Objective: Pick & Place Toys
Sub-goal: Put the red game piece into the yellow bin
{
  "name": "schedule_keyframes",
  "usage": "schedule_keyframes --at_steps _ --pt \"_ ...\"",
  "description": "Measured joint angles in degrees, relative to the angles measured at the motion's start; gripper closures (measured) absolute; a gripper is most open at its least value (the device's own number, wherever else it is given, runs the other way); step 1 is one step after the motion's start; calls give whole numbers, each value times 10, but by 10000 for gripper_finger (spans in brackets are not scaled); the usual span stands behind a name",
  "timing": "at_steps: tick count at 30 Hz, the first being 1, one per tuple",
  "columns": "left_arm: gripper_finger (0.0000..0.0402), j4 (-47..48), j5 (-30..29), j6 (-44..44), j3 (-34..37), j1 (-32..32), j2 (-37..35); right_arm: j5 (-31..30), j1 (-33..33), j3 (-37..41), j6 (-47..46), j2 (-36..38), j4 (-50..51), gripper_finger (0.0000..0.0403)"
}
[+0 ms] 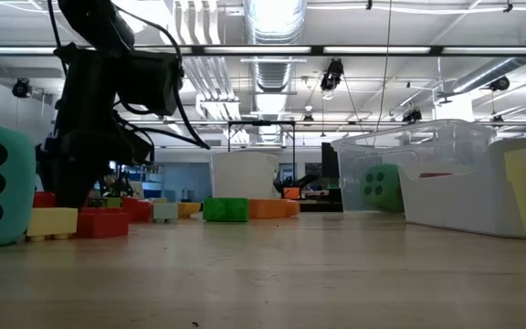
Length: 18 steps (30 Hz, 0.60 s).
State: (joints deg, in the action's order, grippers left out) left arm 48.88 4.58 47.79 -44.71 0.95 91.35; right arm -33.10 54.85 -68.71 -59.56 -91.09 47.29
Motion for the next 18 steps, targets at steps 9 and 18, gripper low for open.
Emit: schedule_keyframes --at_steps 9,18 --pt "267 -13 2 3 -5 0 0 -2 -1 0 0 0 -4 165" --pt "267 -13 14 2 -61 -28 -12 -47 -2 -1 19 0 -30 165"
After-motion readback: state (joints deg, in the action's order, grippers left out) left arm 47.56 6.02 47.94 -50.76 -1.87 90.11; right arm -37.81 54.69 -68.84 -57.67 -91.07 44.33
